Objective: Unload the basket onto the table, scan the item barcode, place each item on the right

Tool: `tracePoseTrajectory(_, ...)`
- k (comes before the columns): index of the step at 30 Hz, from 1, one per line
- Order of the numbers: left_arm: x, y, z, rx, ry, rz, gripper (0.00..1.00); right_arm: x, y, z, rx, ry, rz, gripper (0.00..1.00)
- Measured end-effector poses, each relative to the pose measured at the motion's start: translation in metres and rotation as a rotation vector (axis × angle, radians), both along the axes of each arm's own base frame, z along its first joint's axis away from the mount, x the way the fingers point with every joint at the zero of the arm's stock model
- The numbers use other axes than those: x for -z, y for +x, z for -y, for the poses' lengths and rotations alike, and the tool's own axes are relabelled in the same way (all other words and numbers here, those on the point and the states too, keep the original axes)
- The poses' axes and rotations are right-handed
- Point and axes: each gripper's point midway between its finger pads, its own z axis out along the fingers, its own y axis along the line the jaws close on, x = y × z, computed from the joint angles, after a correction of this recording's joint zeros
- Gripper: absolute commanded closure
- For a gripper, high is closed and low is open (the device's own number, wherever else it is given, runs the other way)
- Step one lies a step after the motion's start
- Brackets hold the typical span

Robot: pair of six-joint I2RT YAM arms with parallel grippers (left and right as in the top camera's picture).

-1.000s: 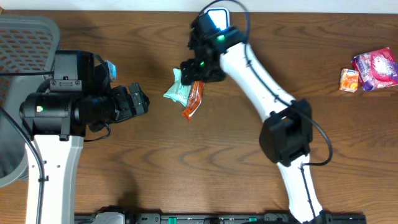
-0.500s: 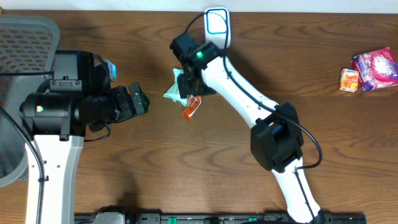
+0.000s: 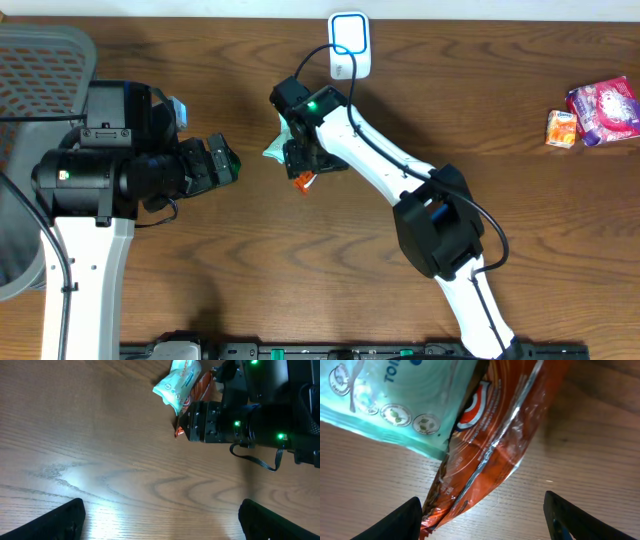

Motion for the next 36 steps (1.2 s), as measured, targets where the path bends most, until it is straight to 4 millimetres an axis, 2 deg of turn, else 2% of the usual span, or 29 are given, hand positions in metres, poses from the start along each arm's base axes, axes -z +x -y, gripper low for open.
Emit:
tracePoseTrajectory(9, 0.000, 0.000, 0.000, 0.000, 0.000, 0.000, 0.02, 0.003, -0.015, -0.013, -0.040, -0.004, -0.009, 0.28)
tracePoseTrajectory(14, 0.000, 0.000, 0.000, 0.000, 0.000, 0.000, 0.02, 0.017, -0.021, -0.013, -0.048, -0.010, -0.017, 0.32)
tracePoseTrajectory(17, 0.000, 0.000, 0.000, 0.000, 0.000, 0.000, 0.02, 0.028, -0.024, -0.010, -0.046, -0.021, -0.021, 0.45)
tracePoseTrajectory(20, 0.000, 0.000, 0.000, 0.000, 0.000, 0.000, 0.02, 0.033, -0.024, -0.004, -0.037, -0.045, -0.017, 0.54)
tracePoseTrajectory(22, 0.000, 0.000, 0.000, 0.000, 0.000, 0.000, 0.02, 0.033, -0.023, -0.003, -0.038, -0.050, -0.010, 0.68)
tracePoseTrajectory(24, 0.000, 0.000, 0.000, 0.000, 0.000, 0.000, 0.02, 0.033, -0.022, -0.003, -0.035, -0.055, -0.005, 0.87)
tracePoseTrajectory(26, 0.000, 0.000, 0.000, 0.000, 0.000, 0.000, 0.02, 0.032, -0.022, -0.001, -0.036, -0.058, -0.008, 0.99)
tracePoseTrajectory(30, 0.000, 0.000, 0.000, 0.000, 0.000, 0.000, 0.02, 0.026, -0.023, 0.000, -0.040, -0.042, -0.037, 0.99)
tracePoseTrajectory(36, 0.000, 0.000, 0.000, 0.000, 0.000, 0.000, 0.02, 0.004, -0.023, 0.004, -0.059, 0.063, -0.146, 0.99)
